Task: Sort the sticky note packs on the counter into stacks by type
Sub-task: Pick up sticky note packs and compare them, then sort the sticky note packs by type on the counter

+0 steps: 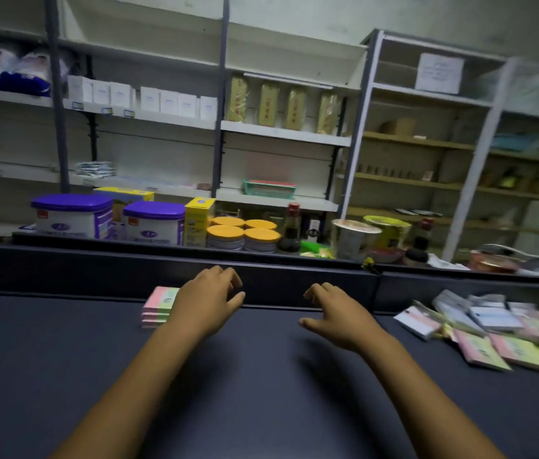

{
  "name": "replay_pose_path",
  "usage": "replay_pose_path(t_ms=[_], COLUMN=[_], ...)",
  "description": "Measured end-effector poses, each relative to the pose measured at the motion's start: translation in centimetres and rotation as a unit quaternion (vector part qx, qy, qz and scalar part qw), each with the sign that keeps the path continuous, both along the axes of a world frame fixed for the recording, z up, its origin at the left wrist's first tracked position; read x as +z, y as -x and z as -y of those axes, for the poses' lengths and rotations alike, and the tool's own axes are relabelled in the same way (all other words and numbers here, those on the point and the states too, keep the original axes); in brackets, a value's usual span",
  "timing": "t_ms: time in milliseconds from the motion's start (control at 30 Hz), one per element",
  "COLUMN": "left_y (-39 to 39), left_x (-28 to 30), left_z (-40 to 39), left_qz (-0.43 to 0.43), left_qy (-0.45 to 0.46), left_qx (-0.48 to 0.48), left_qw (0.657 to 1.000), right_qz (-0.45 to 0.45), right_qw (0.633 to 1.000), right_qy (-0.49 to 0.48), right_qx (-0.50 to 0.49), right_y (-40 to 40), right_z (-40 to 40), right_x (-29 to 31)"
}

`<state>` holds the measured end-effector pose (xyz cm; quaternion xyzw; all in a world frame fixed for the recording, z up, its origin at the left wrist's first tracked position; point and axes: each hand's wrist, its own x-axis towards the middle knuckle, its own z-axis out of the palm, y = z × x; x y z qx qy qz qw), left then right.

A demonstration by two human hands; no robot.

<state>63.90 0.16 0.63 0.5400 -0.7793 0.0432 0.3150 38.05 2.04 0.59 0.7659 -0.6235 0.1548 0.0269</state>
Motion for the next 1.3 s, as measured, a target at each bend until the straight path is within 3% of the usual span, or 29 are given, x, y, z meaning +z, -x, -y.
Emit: replay_pose_path(t_ms=[367, 733, 1033, 1300], left_y=[21.5, 37.2, 44.1, 50.1], left_x=[0.4, 0.8, 1.2, -0.2], left_z=[-11.1, -19.5, -19.3, -13.8], left_qz=[0.043, 0.053, 0.04, 0.033], left_qy=[-0.038, -0.035, -0.036, -0.06], left_qx=[-0.113, -0.175, -0.19, -0.18], left_qw=[0.992, 0.982, 0.98, 0.981], right_qz=[-0.006, 0.011, 0.027, 0.017], right_qw=[0.99, 0.975, 0.973, 0.974], right_qy=[-0.017, -0.025, -0.015, -0.009], right_qx=[-0.137, -0.219, -0.228, -0.224], right_y=[21.1, 35.1, 41.3, 47.2], right_z=[-16.3, -27.1, -27.5, -22.5], right_x=[1.3, 1.9, 1.5, 1.1])
